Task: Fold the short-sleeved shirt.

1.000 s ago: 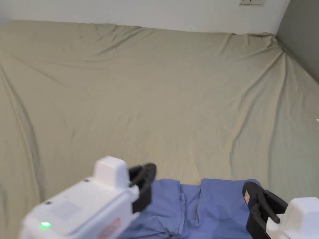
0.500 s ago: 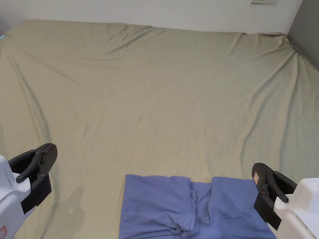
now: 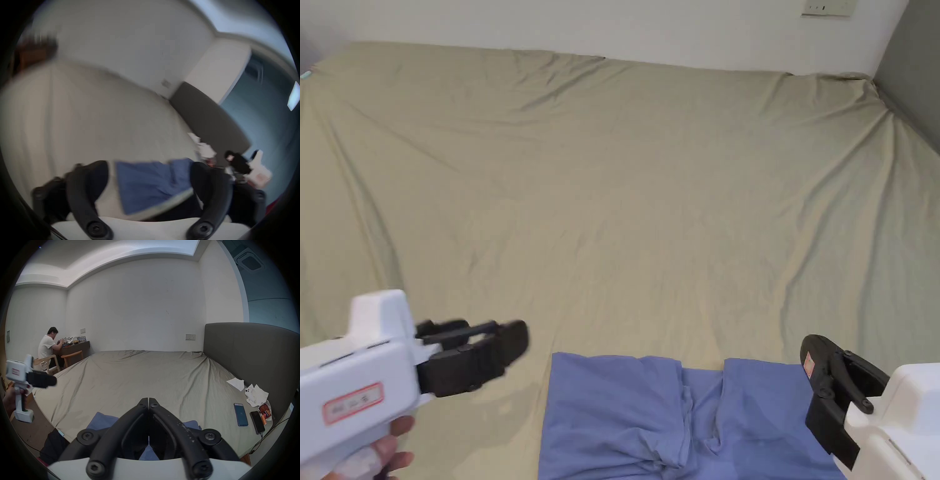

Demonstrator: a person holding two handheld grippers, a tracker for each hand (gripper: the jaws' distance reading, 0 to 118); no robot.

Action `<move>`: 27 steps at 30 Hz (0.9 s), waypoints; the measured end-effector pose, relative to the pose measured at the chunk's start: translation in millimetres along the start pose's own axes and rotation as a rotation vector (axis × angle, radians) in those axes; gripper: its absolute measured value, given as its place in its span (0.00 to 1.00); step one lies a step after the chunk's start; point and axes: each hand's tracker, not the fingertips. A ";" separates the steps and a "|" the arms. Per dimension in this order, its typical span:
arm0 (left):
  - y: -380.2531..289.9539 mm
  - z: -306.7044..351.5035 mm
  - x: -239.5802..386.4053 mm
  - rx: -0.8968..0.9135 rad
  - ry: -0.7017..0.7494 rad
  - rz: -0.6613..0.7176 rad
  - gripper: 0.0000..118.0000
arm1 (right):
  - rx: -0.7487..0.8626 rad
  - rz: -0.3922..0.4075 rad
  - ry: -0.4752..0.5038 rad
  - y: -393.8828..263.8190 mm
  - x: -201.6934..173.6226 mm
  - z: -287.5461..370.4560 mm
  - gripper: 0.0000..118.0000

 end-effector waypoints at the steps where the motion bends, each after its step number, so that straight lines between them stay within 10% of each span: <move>1: -1.8 -13.1 -14.1 -0.061 -0.074 0.095 0.91 | -0.002 -0.002 0.008 -0.2 -1.3 -0.9 0.00; 14: -38.2 -133.5 -88.0 -0.341 0.032 0.269 0.85 | -0.025 -0.017 0.045 -6.7 -6.1 6.8 0.00; 16: -40.1 -142.8 -83.0 -0.353 -0.037 0.331 0.63 | -0.035 -0.020 0.048 -8.6 -6.2 6.0 0.00; 18: -43.3 -152.6 -83.2 -0.384 -0.067 0.373 0.10 | -0.043 -0.022 0.048 -9.5 -6.7 5.1 0.00; 27: -26.1 -115.2 -95.5 -0.368 -0.084 0.378 0.09 | -0.050 -0.006 0.040 -7.4 -5.3 12.1 0.00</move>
